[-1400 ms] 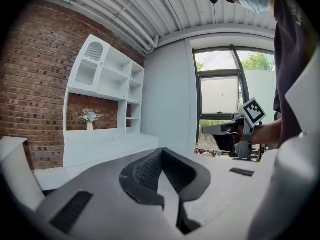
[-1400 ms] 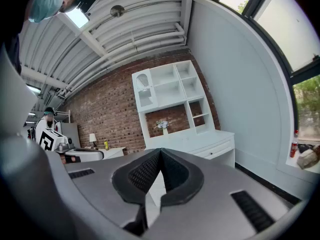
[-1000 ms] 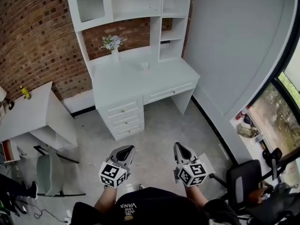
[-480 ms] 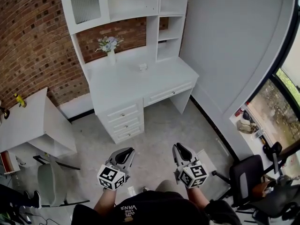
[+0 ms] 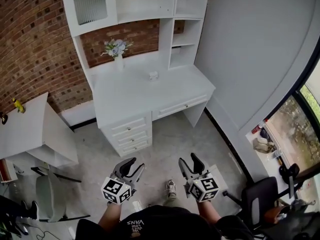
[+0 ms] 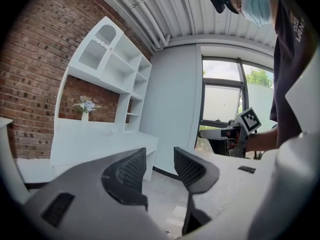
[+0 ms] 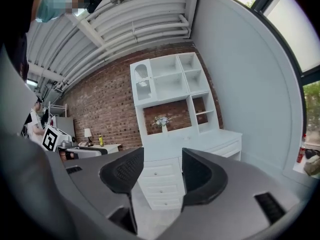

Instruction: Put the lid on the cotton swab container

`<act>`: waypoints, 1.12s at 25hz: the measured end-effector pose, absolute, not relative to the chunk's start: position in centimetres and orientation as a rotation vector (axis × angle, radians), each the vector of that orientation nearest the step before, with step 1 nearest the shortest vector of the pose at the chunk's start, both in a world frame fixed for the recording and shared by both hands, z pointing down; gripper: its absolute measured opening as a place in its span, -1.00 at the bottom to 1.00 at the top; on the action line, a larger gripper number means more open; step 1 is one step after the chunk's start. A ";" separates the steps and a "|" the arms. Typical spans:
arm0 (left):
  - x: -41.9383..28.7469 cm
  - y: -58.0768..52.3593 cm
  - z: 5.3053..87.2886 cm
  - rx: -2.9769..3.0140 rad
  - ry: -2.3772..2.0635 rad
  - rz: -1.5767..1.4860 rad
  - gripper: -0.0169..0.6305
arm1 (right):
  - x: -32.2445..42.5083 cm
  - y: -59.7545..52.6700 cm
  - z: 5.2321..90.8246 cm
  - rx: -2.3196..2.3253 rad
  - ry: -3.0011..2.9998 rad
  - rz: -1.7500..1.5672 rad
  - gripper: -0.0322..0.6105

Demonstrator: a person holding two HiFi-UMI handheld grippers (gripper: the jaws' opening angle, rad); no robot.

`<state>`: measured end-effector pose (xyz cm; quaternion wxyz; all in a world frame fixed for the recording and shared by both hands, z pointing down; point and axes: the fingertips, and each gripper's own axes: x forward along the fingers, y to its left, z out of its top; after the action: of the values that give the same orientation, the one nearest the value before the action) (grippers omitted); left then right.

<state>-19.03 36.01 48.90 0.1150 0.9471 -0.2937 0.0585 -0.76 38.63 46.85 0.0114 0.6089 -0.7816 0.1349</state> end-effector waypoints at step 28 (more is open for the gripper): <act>-6.0 21.2 50.8 2.622 -1.102 0.234 -0.36 | 11.7 20.1 48.9 1.556 -2.623 0.492 -0.12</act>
<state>-6.04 21.20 50.85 0.1434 0.9093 -0.3822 0.0810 11.73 20.07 48.93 0.0262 0.5035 -0.8488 0.1591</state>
